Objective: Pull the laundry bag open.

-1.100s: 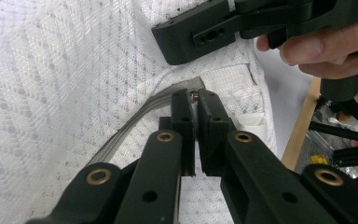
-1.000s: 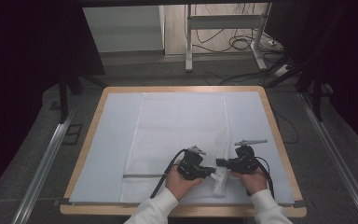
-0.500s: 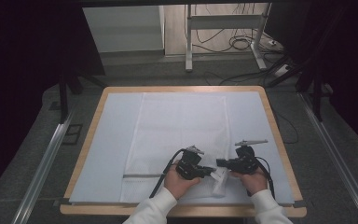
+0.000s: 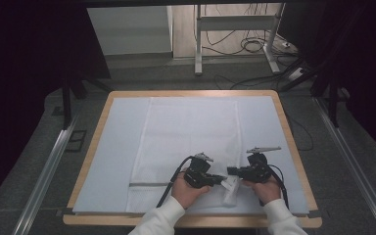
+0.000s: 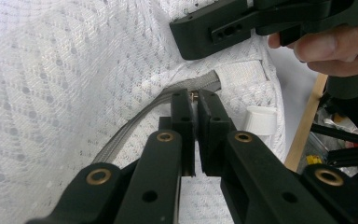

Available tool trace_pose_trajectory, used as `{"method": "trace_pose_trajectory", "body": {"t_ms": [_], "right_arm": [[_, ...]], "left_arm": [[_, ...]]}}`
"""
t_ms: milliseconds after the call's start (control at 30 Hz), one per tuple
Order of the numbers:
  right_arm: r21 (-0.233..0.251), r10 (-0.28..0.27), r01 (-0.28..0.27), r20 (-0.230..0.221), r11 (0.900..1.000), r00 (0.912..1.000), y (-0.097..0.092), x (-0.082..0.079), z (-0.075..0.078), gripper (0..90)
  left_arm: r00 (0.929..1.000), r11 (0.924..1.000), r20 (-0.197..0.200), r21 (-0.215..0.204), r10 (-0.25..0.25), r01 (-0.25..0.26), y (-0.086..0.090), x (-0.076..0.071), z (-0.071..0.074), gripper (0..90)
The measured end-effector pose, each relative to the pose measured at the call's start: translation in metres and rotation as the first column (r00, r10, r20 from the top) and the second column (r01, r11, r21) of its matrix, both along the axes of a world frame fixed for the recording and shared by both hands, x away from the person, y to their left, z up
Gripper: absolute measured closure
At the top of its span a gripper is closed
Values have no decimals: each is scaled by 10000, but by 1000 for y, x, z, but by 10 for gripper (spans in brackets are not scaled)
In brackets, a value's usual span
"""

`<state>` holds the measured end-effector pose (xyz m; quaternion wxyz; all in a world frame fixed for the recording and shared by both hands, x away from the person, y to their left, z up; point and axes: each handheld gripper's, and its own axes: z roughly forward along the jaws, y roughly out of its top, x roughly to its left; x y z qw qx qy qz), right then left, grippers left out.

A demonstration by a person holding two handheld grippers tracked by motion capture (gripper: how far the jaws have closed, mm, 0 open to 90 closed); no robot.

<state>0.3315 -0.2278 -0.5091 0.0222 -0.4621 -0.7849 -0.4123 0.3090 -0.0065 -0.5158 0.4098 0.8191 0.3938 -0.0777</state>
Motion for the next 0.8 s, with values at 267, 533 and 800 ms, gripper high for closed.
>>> {"method": "trace_pose_trajectory", "body": {"t_ms": [267,533,800], "right_arm": [[-28,-63,63,-3,10000,10000,0,0,0,883],[56,-165,165,-44,9998,9999,-4,1,-1,883],[82,-190,191,-5,9998,9998,-5,1,0,882]], "left_arm": [[9999,9997,-67,214,120,-118,2,2,-4,868],[9991,9991,-199,194,370,-366,18,1,-8,868],[9992,9993,-191,146,359,-356,19,1,-8,868]]}}
